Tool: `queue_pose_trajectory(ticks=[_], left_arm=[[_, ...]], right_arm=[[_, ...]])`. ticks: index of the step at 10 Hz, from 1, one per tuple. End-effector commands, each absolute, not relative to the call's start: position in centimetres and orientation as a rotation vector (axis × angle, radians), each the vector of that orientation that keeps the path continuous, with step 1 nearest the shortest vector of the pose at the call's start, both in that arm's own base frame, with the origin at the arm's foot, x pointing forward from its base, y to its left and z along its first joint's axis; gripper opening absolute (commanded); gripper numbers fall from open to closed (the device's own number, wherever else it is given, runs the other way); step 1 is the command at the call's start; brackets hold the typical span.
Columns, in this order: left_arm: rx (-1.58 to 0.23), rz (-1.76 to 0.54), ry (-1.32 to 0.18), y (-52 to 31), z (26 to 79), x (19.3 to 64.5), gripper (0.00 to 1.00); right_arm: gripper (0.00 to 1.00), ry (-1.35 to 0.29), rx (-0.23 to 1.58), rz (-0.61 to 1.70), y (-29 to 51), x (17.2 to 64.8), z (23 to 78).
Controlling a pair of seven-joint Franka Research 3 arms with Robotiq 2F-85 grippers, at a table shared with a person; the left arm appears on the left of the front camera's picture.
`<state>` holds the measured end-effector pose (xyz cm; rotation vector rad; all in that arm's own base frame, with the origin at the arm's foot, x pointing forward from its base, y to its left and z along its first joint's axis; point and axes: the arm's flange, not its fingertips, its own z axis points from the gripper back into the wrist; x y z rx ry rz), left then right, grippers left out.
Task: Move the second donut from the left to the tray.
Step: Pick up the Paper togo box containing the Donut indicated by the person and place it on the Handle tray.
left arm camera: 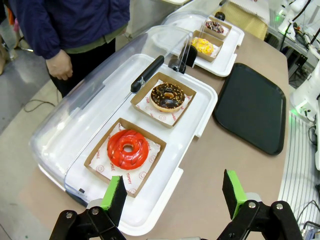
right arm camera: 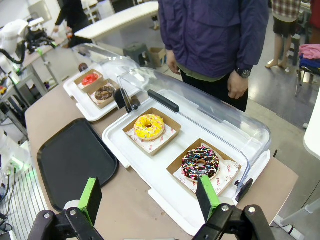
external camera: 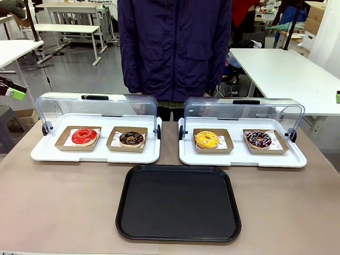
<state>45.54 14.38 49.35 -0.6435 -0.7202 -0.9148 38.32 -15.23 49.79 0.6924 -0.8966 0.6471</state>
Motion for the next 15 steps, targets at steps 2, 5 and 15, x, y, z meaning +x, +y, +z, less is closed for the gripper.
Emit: queue_pose_trajectory(ticks=[2, 5, 15], left_arm=[[-0.653, -0.921, -0.724, 14.3, 49.44, 45.53, 1.0], [-0.653, -0.921, -0.724, 14.3, 49.44, 45.53, 1.0], [-0.653, -0.921, -0.724, 14.3, 49.44, 45.53, 1.0]], right_arm=[[1.0, -0.928, 0.696, 0.663, -15.28, 38.72, 49.98], [1.0, -0.928, 0.696, 0.663, -15.28, 38.72, 49.98], [1.0, -0.928, 0.696, 0.663, -15.28, 38.72, 49.98]])
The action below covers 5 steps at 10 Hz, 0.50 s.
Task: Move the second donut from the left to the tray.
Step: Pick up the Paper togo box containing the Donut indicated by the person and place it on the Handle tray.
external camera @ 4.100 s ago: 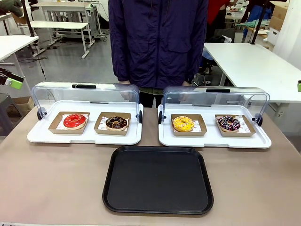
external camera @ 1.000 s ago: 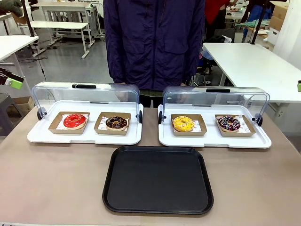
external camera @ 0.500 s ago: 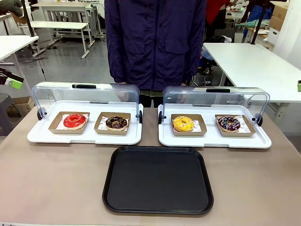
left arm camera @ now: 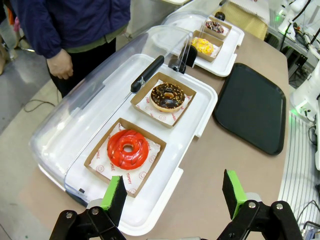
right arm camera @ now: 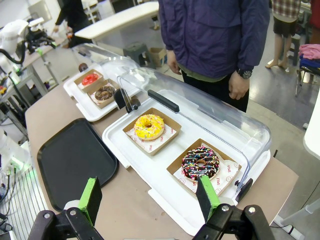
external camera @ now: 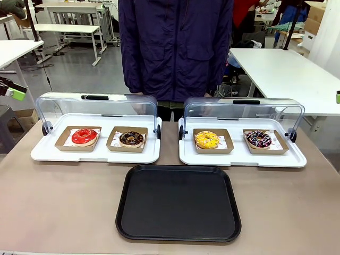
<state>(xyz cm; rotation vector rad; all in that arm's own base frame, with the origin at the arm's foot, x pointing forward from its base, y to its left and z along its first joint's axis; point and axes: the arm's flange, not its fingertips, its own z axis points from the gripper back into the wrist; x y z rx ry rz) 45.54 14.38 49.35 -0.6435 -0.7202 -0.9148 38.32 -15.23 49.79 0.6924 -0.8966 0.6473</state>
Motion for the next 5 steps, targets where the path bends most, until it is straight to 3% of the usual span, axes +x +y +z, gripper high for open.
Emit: queue_pose_trajectory(ticks=[1, 5], left_arm=[[-0.653, -0.921, -0.724, 14.3, 49.44, 45.53, 1.0], [-0.653, -0.921, -0.724, 14.3, 49.44, 45.53, 1.0]], right_arm=[[1.0, -0.928, 0.696, 0.663, -15.28, 38.72, 49.98], [1.0, -0.928, 0.696, 0.663, -15.28, 38.72, 49.98]])
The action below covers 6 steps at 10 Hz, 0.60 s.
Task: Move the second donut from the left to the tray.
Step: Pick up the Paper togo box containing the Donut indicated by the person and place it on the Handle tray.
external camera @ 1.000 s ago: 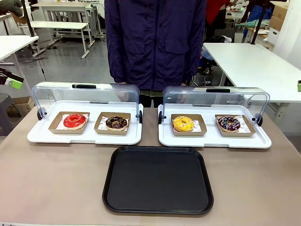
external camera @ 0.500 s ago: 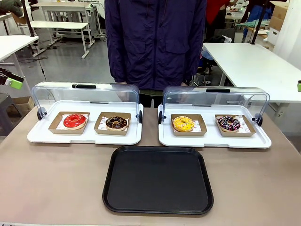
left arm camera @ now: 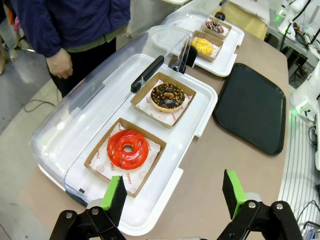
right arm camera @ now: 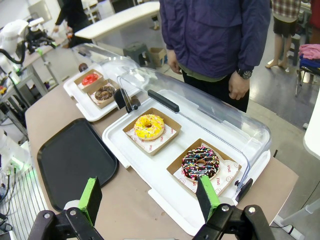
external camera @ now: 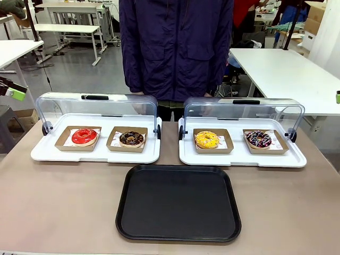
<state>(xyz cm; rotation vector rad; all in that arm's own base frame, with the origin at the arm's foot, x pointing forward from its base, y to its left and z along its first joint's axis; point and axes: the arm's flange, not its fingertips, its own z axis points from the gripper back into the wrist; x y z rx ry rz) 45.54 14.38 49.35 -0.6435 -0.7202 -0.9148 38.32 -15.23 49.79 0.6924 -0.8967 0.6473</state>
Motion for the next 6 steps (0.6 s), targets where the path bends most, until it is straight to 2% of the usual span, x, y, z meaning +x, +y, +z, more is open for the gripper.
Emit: queue_pose_trajectory(ticks=[1, 6], left_arm=[[-0.653, -0.921, -0.724, 14.3, 49.44, 45.53, 1.0], [-0.653, -0.921, -0.724, 14.3, 49.44, 45.53, 1.0]], right_arm=[[1.0, -0.928, 0.696, 0.663, -15.28, 38.72, 49.98], [1.0, -0.928, 0.696, 0.663, -15.28, 38.72, 49.98]])
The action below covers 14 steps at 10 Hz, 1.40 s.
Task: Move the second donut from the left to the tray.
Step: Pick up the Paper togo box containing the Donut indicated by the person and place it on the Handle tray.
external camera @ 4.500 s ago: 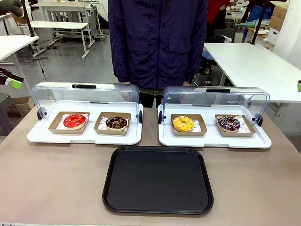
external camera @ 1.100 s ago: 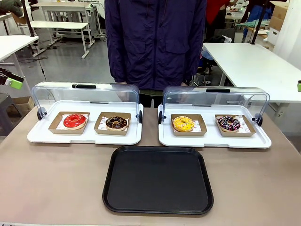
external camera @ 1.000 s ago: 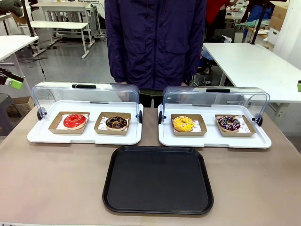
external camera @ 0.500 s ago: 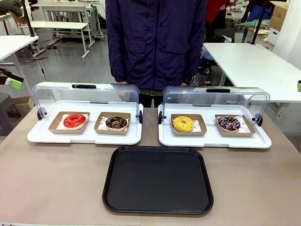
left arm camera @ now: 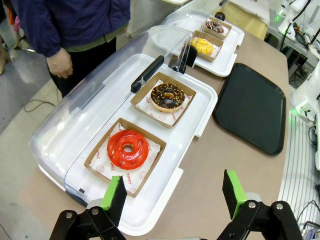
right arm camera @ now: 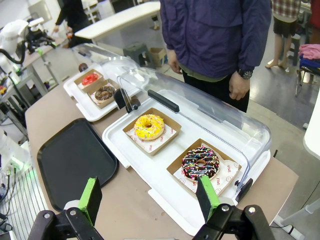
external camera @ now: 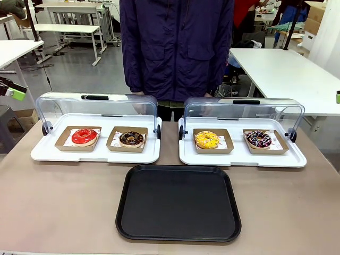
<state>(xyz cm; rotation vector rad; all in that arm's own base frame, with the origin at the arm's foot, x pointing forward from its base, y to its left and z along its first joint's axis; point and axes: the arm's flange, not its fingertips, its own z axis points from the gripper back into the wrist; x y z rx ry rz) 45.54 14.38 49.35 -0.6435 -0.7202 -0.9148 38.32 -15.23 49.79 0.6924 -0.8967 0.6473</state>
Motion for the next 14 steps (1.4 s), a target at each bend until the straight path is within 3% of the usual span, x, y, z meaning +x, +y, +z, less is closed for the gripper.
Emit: queue_pose_trajectory(ticks=[1, 14], left_arm=[[-0.653, -0.921, -0.724, 14.3, 49.44, 45.53, 1.0], [-0.653, -0.921, -0.724, 14.3, 49.44, 45.53, 1.0]], right_arm=[[1.0, -0.928, 0.696, 0.663, -15.28, 38.72, 49.98], [1.0, -0.928, 0.696, 0.663, -15.28, 38.72, 49.98]])
